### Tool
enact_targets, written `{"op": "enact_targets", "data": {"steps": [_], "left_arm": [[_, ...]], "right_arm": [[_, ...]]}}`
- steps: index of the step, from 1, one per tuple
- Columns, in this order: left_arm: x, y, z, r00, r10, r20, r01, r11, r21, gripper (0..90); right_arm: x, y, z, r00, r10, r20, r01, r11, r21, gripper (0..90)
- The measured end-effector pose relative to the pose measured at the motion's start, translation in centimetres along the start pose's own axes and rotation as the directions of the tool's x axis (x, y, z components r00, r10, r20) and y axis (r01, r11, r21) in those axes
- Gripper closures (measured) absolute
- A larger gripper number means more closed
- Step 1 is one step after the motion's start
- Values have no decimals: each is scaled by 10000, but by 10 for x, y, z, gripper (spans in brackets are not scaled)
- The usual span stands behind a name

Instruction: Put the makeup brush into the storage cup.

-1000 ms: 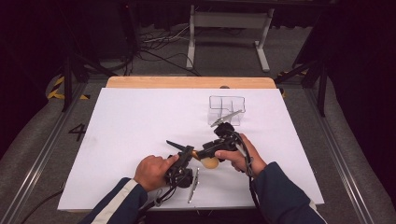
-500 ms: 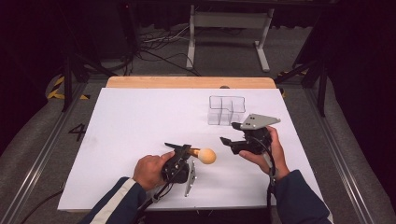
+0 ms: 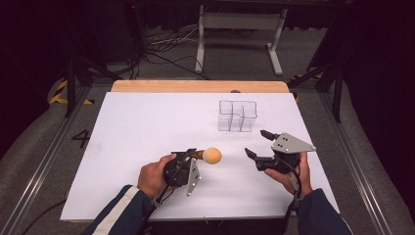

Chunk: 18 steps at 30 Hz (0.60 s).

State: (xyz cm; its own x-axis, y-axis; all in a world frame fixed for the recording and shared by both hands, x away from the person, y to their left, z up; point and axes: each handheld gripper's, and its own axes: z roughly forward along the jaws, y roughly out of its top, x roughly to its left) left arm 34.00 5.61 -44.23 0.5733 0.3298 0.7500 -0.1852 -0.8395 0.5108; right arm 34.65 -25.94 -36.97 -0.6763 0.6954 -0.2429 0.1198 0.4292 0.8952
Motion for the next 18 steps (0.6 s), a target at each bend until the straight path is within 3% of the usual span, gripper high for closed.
{"op": "enact_targets", "data": {"steps": [8, 12, 14, 16, 18], "left_arm": [[9, -5, -2, 9960, -855, 252, 862, 9959, -272, 723], [12, -7, -3, 9902, -1326, 434, 1341, 9903, -351, 723], [16, -8, -3, 9862, -1565, 537, 1590, 9862, -460, 722], [17, -9, -4, 9844, -1663, 583, 1690, 9846, -451, 722], [20, -10, -5, 9786, -1964, 611, 1996, 9785, -514, 722]], "right_arm": [[-1, -14, -7, 9995, -66, 313, 77, 9993, -352, 155], [-2, -20, -9, 9982, -47, 592, 71, 9992, -390, 111], [-2, -25, -12, 9953, -75, 963, 116, 9991, -416, 78], [-3, -28, -13, 9960, 64, 891, -15, 9985, -542, 76], [-3, -30, -14, 9944, -14, 1053, 77, 9982, -589, 76]]}}
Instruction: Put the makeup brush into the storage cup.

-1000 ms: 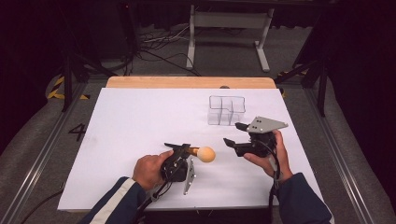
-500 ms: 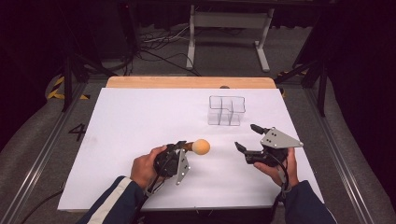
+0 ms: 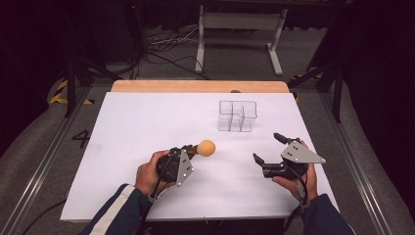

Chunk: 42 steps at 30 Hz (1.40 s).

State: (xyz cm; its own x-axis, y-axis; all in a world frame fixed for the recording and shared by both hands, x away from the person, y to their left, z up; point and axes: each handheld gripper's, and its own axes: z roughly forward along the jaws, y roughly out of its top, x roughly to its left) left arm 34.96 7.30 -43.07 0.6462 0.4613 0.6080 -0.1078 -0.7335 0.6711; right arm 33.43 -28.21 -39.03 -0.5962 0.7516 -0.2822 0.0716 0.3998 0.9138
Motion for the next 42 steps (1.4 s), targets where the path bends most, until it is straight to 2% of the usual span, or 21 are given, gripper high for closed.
{"op": "enact_targets", "data": {"steps": [1, 5, 8, 14, 16, 20, 23, 29, 31, 36, 38, 40, 41, 42], "left_arm": [[2, 0, -1, 10000, -46, 2, 46, 10000, -9, 722], [8, -2, -4, 9977, -677, 79, 679, 9976, -164, 722], [12, -5, -4, 9954, -942, 183, 947, 9951, -285, 722], [17, -7, -6, 9915, -1272, 267, 1280, 9912, -331, 722], [19, -8, -6, 9895, -1411, 316, 1423, 9891, -376, 722], [23, -10, -7, 9827, -1794, 454, 1815, 9822, -485, 722], [26, -12, -8, 9722, -2255, 637, 2295, 9712, -641, 722], [34, -17, -9, 9413, -3232, 976, 3319, 9388, -924, 722], [36, -18, -10, 9376, -3329, 1007, 3422, 9347, -961, 722], [41, -21, -11, 9197, -3764, 1117, 3880, 9148, -1120, 722], [43, -22, -11, 9090, -3987, 1214, 4122, 9032, -1200, 722], [46, -23, -12, 9015, -4129, 1300, 4283, 8941, -1307, 722], [47, -24, -13, 8938, -4286, 1324, 4448, 8850, -1376, 722], [49, -24, -13, 8907, -4349, 1326, 4513, 8810, -1417, 722]], "right_arm": [[0, -2, -1, 10000, -69, 48, 69, 10000, -29, 76], [1, -8, -2, 9997, -198, 111, 198, 9998, 9, 75], [2, -11, -5, 9985, -370, 393, 371, 9993, -8, 83], [0, -21, -10, 9974, -343, 626, 347, 9994, -42, 86], [-2, -24, -11, 9979, -197, 625, 198, 9998, -8, 86], [-3, -29, -12, 9976, -195, 667, 188, 9998, 115, 88], [-3, -33, -14, 9977, -93, 668, 79, 9998, 205, 89], [-4, -40, -17, 9976, 21, 689, -46, 9993, 360, 92], [-3, -42, -18, 9976, 17, 694, -45, 9992, 399, 92], [-2, -47, -19, 9983, 84, 575, -107, 9991, 405, 92], [-2, -48, -20, 9983, 63, 571, -89, 9989, 451, 91], [-1, -49, -20, 9986, 155, 509, -174, 9991, 383, 91], [-1, -50, -20, 9986, 120, 514, -141, 9991, 409, 91], [0, -50, -21, 9987, 84, 506, -104, 9991, 412, 91]]}}
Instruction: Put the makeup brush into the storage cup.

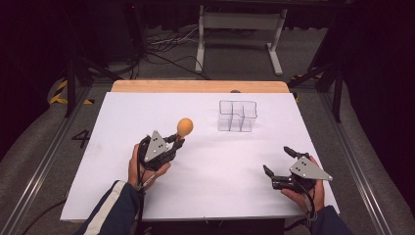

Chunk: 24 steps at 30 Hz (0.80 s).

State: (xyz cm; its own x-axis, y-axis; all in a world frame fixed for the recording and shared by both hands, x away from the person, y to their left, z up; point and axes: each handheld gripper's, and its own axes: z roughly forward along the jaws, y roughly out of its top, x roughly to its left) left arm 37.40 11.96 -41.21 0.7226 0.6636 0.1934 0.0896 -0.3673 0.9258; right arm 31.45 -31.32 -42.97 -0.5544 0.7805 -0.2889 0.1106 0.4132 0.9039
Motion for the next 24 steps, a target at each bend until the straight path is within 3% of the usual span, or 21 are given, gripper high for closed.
{"op": "enact_targets", "data": {"steps": [7, 13, 18, 24], "left_arm": [[10, 2, -1, 9976, -662, 222, 669, 9972, -334, 722], [19, 4, -3, 9917, -1247, 321, 1266, 9899, -644, 722], [24, 10, -4, 9909, -1262, 458, 1296, 9881, -827, 722], [24, 19, 0, 9915, -1131, 650, 1192, 9879, -991, 722]], "right_arm": [[1, -1, 1, 10000, 5, -67, -4, 10000, 66, 92], [2, -2, 1, 10000, -10, -92, 11, 10000, 71, 94], [0, -1, 0, 9992, 332, -242, -334, 9994, -82, 97], [-2, -1, -2, 9994, 321, -129, -324, 9992, -236, 95]]}}
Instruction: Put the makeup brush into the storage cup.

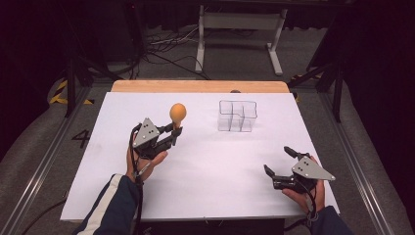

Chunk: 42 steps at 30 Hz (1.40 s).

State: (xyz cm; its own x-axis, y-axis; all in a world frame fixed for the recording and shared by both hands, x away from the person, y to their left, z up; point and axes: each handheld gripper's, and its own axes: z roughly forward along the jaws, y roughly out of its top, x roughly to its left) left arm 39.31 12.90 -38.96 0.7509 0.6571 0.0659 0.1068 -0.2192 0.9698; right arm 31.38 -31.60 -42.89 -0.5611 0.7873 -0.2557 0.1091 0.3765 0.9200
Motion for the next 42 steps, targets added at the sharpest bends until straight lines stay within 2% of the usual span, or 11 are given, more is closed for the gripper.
{"op": "enact_targets", "data": {"steps": [4, 13, 20, 42], "left_arm": [[0, 8, 4, 9999, 152, -5, -152, 9998, -145, 722], [4, 23, 20, 9999, -122, 38, 124, 9980, -621, 722], [3, 34, 39, 9992, -309, 269, 330, 9961, -824, 722], [-11, 65, 79, 9963, -82, 854, 179, 9934, -1131, 722]], "right_arm": [[0, 1, -1, 10000, -4, -6, 3, 9999, -138, 94], [-3, 3, -7, 9999, 16, 147, -8, 9983, -591, 87], [-5, 3, -8, 9997, 95, 222, -81, 9982, -599, 87], [-6, 2, -7, 9997, 174, 156, -164, 9980, -614, 87]]}}
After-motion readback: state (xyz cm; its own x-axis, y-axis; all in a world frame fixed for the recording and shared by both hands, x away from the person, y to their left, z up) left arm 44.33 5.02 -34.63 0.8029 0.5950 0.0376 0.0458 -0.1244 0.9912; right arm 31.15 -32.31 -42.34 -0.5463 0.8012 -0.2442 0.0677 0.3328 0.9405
